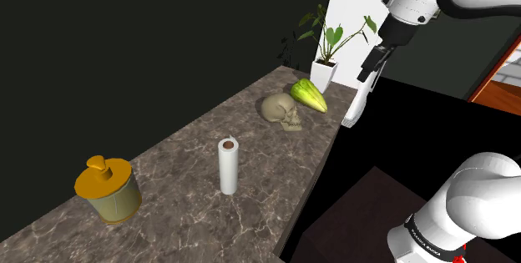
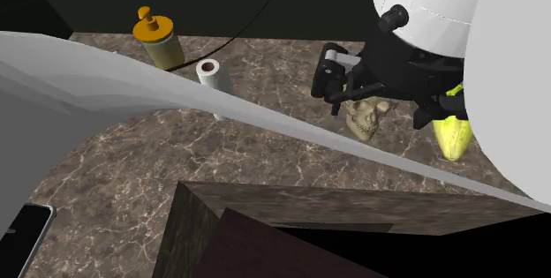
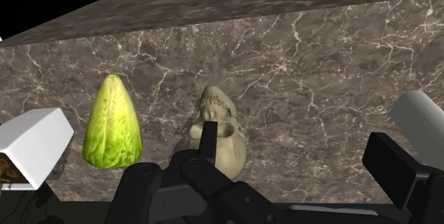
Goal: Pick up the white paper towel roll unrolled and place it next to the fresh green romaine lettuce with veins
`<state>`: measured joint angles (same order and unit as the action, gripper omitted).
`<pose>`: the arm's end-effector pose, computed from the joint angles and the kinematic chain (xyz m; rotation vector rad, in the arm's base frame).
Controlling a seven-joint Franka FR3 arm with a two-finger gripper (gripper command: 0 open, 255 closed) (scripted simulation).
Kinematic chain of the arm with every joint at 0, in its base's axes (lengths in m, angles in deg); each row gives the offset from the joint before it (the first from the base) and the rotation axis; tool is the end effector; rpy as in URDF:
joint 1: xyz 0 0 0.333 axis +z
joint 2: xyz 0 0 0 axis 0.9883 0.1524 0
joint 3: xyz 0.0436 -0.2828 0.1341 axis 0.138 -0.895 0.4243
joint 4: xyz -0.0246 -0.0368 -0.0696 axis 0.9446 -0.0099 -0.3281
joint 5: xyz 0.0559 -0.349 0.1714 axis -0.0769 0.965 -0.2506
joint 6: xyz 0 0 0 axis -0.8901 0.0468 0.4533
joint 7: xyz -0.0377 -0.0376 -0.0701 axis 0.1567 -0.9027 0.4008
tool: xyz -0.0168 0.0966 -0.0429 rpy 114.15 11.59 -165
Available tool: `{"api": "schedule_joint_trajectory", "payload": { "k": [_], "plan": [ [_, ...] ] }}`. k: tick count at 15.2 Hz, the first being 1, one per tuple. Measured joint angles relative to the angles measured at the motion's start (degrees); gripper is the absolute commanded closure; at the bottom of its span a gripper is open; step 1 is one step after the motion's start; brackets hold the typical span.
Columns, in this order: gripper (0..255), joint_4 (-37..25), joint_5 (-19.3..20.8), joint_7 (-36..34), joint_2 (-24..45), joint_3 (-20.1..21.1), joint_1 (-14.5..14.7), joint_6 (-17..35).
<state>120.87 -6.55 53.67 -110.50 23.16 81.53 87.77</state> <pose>0.3179 0.0136 0.6311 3.0603 0.2096 0.3079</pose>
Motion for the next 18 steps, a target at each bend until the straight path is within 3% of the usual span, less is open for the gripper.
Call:
{"api": "schedule_joint_trajectory", "payload": {
  "k": [3,11,18],
  "plan": [
    [0,0.9,-0.7,-1.5,0.6,1.2,0.3,1.4],
    [0,4.4,-5.2,-12.6,4.8,10.4,2.3,9.5],
    [0,2.9,-7.1,-22.9,13.8,19.1,2.7,17.6]
  ]
}}
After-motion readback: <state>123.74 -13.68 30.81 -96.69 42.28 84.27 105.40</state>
